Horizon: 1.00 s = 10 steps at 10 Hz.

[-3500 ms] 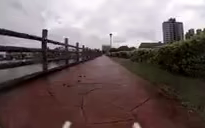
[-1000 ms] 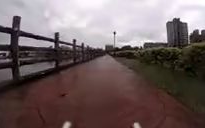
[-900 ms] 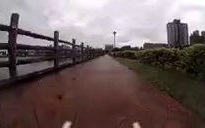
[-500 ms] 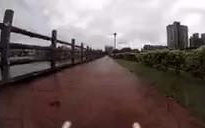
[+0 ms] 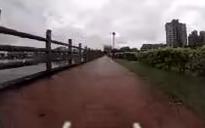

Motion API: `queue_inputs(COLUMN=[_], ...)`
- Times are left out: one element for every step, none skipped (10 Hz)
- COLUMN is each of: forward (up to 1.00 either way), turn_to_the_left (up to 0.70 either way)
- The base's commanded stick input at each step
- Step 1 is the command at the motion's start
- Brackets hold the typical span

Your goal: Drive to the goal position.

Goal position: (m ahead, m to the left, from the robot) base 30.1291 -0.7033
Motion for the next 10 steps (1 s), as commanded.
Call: queue_inputs(forward=[0.5, 0.5, 0.5, 0.5, 0.5, 0.5, 0.5, 0.5, 0.5, 0.5], turn_to_the_left=[0.0, 0.0, 0.0, 0.0, 0.0, 0.0, 0.0, 0.21, 0.5, 0.5])
